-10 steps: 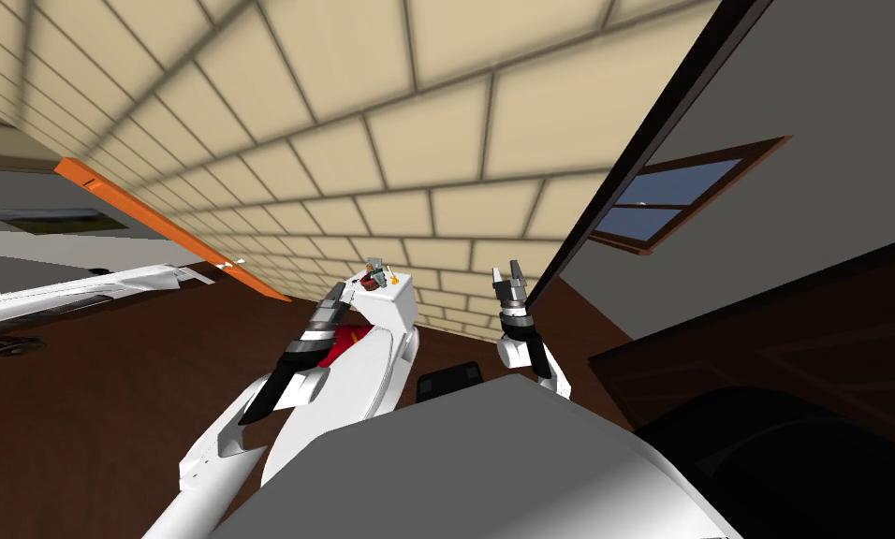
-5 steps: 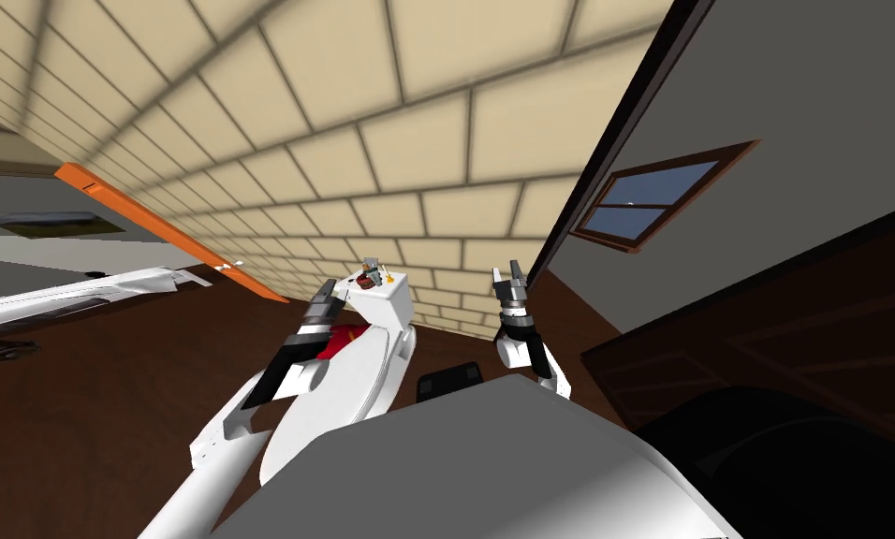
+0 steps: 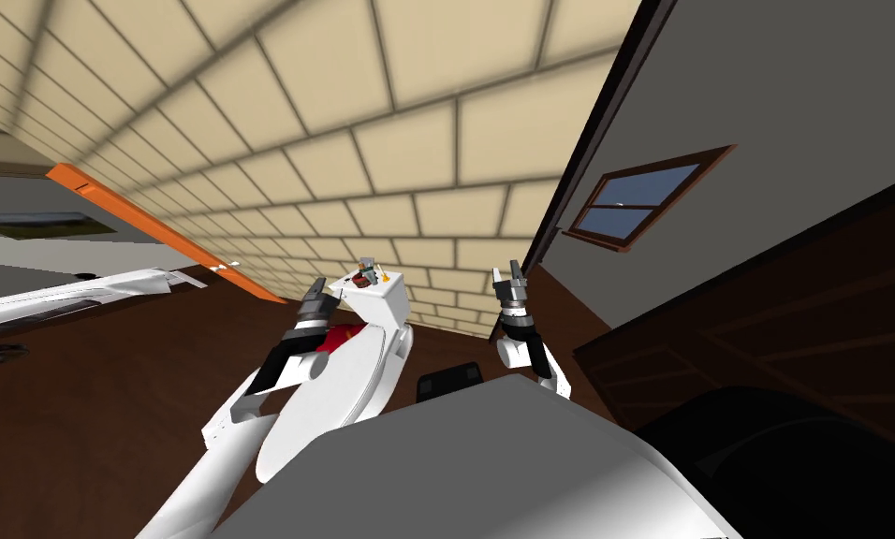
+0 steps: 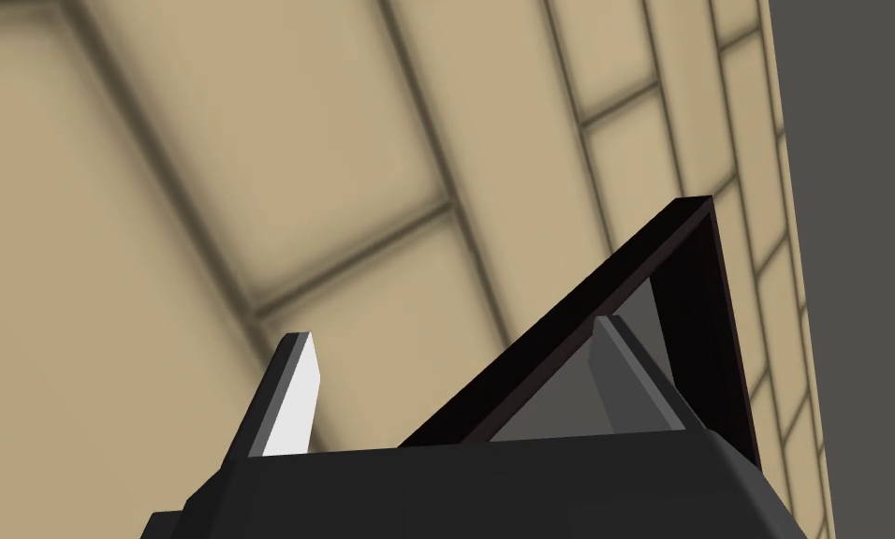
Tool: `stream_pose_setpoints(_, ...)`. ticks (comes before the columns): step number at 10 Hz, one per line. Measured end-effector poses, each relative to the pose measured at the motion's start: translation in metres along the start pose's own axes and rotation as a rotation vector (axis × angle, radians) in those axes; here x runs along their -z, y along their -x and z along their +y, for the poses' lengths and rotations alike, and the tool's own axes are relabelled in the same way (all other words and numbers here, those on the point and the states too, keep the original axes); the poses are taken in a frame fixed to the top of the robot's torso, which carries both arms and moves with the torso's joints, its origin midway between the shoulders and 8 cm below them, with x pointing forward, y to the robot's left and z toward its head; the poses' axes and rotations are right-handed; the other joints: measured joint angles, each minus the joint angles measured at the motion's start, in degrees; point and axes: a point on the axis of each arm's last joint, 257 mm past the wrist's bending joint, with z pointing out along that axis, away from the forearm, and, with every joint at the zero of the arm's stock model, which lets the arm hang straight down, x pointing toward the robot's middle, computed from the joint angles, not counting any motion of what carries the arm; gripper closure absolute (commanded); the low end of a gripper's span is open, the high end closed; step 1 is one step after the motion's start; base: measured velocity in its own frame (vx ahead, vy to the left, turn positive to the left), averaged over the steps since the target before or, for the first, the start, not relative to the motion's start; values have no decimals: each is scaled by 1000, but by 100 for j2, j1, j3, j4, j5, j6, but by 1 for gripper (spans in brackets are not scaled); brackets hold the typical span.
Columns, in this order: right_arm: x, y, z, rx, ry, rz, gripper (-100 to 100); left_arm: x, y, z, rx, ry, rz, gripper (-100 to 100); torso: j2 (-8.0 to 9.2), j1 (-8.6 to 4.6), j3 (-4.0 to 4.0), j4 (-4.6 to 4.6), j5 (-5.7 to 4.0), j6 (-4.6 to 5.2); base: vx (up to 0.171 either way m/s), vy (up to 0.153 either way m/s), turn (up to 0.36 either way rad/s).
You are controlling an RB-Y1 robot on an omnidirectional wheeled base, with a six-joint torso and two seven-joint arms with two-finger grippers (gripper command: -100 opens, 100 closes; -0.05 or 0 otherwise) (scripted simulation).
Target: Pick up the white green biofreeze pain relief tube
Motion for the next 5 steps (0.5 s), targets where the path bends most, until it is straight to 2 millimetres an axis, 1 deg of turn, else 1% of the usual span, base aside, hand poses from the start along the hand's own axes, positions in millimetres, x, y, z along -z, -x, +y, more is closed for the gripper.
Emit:
stream_pose_setpoints(3,0,0,0,0,0,0,0,-7,23,10,72,27,-59,-100,-3,5,-1,0,0,-2,-39,-70,-15)
stream_pose_setpoints(4,0,0,0,0,0,0,0,-15,33,14,106,27,-83,-100,-7,-1,-4,-1,0,0,-26,-60,-10)
stream_pose_setpoints(5,0,0,0,0,0,0,0,-14,40,22,130,37,-102,-100,-8,6,-4,-2,1,-2,-29,-72,-11)
